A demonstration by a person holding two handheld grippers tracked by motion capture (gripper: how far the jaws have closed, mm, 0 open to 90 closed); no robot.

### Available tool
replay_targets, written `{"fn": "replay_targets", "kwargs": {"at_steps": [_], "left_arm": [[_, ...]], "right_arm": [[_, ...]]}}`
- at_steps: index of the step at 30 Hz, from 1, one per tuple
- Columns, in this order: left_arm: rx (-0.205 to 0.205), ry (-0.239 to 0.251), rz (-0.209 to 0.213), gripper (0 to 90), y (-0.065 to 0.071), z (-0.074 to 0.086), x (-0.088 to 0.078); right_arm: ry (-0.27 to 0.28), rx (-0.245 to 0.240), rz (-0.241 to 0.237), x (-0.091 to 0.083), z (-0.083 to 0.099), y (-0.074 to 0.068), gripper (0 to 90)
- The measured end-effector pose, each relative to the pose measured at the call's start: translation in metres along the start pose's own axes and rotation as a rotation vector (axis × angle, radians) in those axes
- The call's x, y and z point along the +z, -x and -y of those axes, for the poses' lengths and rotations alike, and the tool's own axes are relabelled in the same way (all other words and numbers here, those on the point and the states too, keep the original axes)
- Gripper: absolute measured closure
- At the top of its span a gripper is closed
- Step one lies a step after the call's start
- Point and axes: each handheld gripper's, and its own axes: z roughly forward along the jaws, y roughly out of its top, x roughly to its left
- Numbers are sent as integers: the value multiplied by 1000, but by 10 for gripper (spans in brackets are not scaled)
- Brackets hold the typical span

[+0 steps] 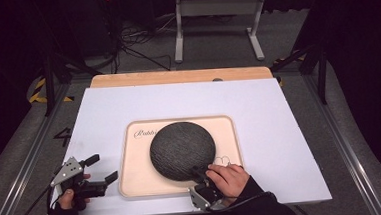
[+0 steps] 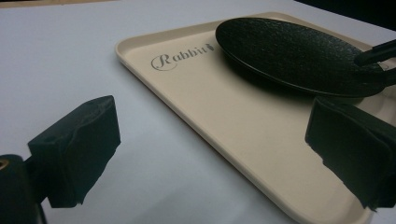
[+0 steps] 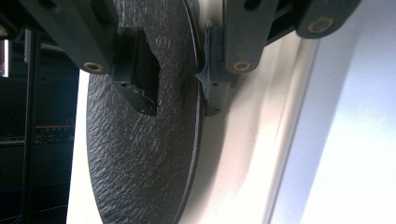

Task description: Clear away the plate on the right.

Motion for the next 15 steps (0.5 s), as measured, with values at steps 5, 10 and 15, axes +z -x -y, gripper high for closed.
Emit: {"fn": "replay_targets", "kwargs": {"at_steps": [5,10,15], "left_arm": [[0,-1,0,39,0,0,0],[-1,-2,0,39,0,0,0],[1,-3,-1,39,0,0,0]], "right_arm": [[36,57,-34,-8,2,6,625],[118,159,-63,-19,5,14,588],[164,243,-61,-30,10,23,537]]}}
